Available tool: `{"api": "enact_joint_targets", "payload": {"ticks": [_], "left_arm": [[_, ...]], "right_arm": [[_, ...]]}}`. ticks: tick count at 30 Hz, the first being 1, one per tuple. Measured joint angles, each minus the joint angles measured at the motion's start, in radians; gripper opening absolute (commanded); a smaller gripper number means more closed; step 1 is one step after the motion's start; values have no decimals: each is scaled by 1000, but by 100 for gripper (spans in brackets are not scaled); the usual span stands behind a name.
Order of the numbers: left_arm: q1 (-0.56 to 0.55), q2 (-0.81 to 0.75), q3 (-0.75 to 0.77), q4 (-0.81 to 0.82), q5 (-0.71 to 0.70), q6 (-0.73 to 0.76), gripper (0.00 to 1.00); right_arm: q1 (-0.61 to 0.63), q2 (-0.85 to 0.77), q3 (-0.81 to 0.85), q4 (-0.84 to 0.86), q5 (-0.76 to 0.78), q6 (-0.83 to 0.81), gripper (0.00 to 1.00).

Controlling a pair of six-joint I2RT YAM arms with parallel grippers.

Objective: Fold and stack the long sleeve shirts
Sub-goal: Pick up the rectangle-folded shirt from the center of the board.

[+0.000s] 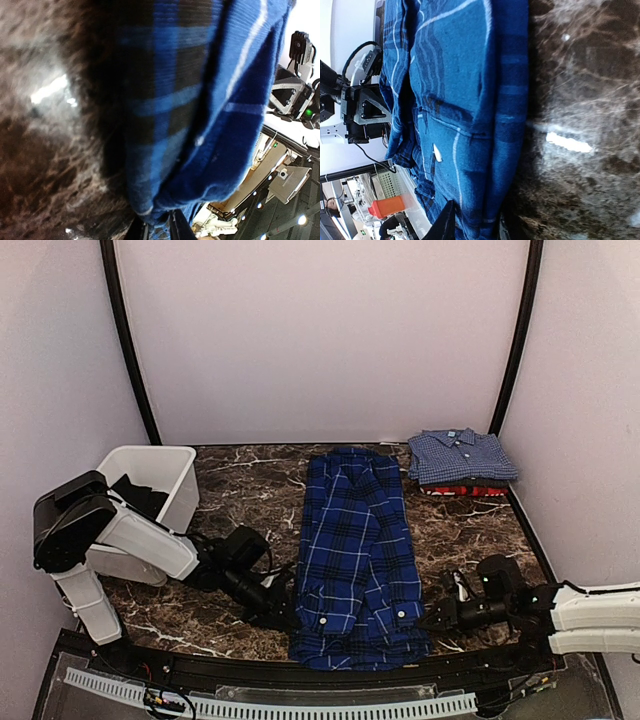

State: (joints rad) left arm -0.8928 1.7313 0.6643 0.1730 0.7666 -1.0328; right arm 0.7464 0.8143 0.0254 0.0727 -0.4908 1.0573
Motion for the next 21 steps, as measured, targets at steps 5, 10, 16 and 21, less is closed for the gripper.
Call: {"api": "enact_joint_targets", "payload": {"ticks": [5,10,16,21], "left_arm": [[0,0,-10,19,3,-21,1],[0,0,-28,43,9,-42,0],[0,-24,-44,50,10,-55,0],[13,-80,-45,34,14,-55,0]], "right_arm": [[50,34,-1,48,26,31,15],[85,37,-5,57,56,60,5],[98,21,-4,53,74,78,0],[98,-4,21,27,88,74,0]]}}
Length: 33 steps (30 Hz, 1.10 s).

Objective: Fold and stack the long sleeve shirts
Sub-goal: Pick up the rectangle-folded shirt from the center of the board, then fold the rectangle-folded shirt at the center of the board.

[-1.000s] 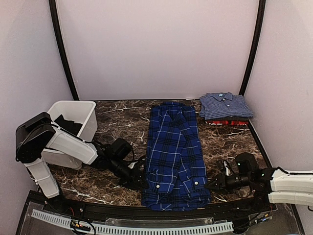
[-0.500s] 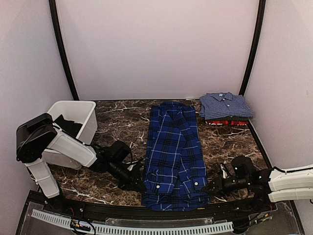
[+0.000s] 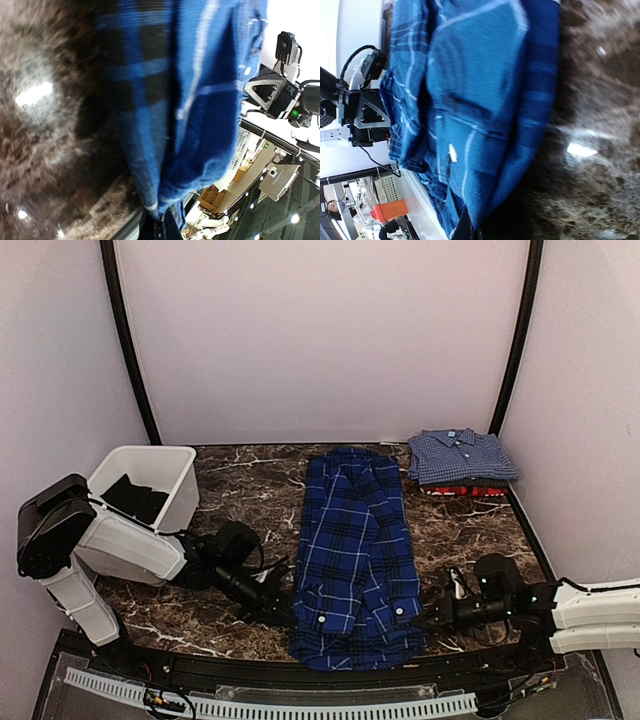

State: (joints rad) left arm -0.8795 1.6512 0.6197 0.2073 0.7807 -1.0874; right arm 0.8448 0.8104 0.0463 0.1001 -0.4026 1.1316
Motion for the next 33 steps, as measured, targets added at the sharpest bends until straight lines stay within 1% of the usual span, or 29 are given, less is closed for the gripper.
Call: {"api": "enact_joint_targets", "payload": {"ticks": [7,12,16,19,21,25,28,33], "left_arm": [[31,-50,16,-45,10,6,0],[55,-70,21,-43,27,-13,0],[90,-105,21,3,53,-62,0],[117,-116,22,69,74,-114,0],[135,-115,26,124,83,-159,0],[177,-76,61,258,99,-254,0],[224,12,129,363,100,-315,0],[299,182,271,467,80,-342,0]], "right_arm": [[0,-1,96,-22,16,-27,0],[0,-1,171,-47,45,-49,0],[-18,10,223,-51,61,-73,0],[-68,42,248,-20,59,-88,0],[-107,82,261,10,54,-101,0],[-193,223,329,64,37,-144,0],[-264,343,394,137,26,-178,0],[-362,553,468,280,21,-202,0]]}}
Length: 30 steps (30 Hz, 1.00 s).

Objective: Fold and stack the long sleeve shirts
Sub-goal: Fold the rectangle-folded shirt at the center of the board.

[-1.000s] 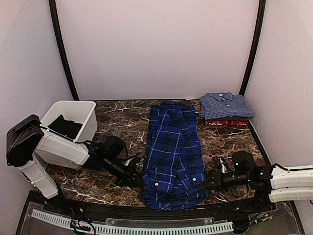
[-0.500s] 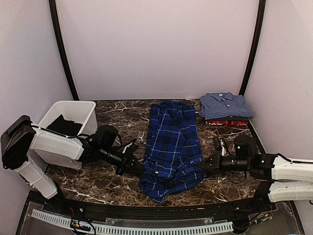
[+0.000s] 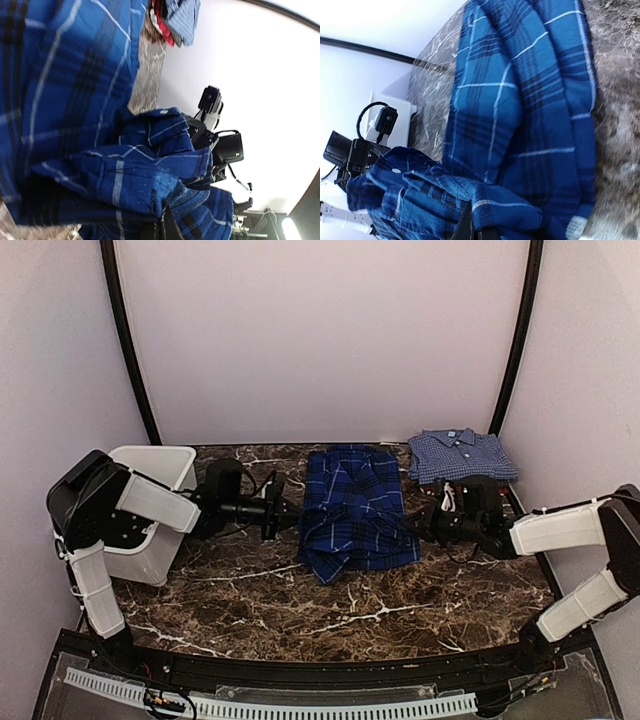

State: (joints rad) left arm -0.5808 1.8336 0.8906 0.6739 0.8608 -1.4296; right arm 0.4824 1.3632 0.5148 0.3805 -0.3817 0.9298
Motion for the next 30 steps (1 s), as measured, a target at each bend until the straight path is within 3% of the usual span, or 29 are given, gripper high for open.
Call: {"api": "enact_joint_targets", "payload": {"ticks": [7,12,21,26,30], "left_arm": [[60,239,93,95,-48,-15,0],[60,317,90,114,-66,-16,0],[50,285,-32,222,-86,-31,0],[23,167,-214,244,-111,-53,0],[-14,55,-291,164,-145,-42,0]], "right_arm": [[-43,275,85,141,-8,-5,0],[-45,397,99,207,-20,-2,0],[29,455,42,335,-30,51,0],[105,381,-75,382,-24,102,0],[143,282,-122,323,-16,117,0]]}}
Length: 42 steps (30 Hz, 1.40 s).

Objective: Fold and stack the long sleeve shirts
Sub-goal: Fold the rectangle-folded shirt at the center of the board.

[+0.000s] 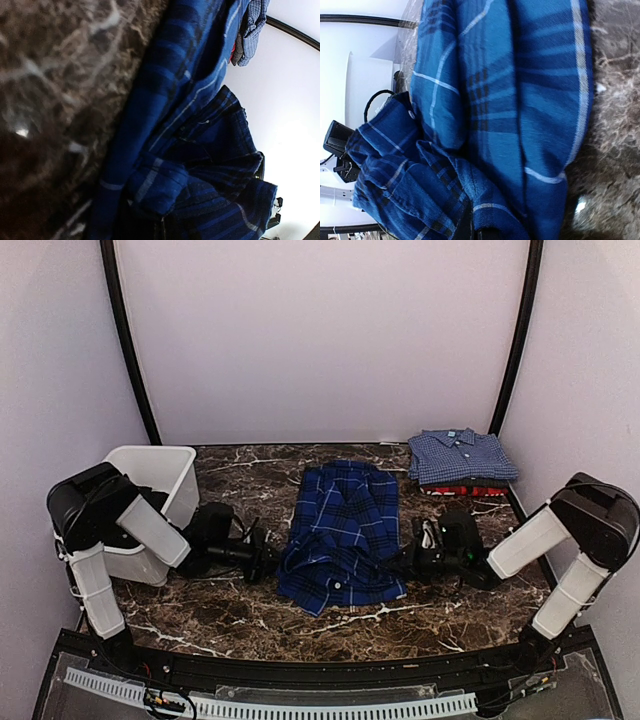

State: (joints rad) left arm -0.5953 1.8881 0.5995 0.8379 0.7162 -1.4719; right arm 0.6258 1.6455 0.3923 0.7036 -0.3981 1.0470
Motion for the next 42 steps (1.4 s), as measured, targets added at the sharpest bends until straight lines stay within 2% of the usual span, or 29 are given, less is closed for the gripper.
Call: {"api": "enact_joint_targets", "payload": {"ticks": [4,10,20,22,24,27,30,33,42], "left_arm": [[-17,-82,5,-82,-26,29,0],[-15,-90,80,-186,-33,84,0],[14,-57,200,-280,-23,161,0],[23,-35,204,-282,-19,169,4],[29,-4,215,-288,-12,181,14],[37,45,255,-303,6,208,35],[45,64,295,-328,14,246,47],[58,64,327,-359,24,286,61],[105,62,394,-468,13,410,70]], "right_arm": [[3,-84,11,-78,14,-12,0],[-12,-146,50,-141,37,-42,0],[-51,-85,123,-168,42,-77,0],[-59,-61,128,-164,39,-79,0],[-70,-36,131,-160,35,-80,0],[-87,-16,132,-158,32,-82,12],[-98,-12,136,-159,30,-89,30],[-105,-17,145,-167,29,-112,43],[-110,-158,209,-323,85,-225,63]]}}
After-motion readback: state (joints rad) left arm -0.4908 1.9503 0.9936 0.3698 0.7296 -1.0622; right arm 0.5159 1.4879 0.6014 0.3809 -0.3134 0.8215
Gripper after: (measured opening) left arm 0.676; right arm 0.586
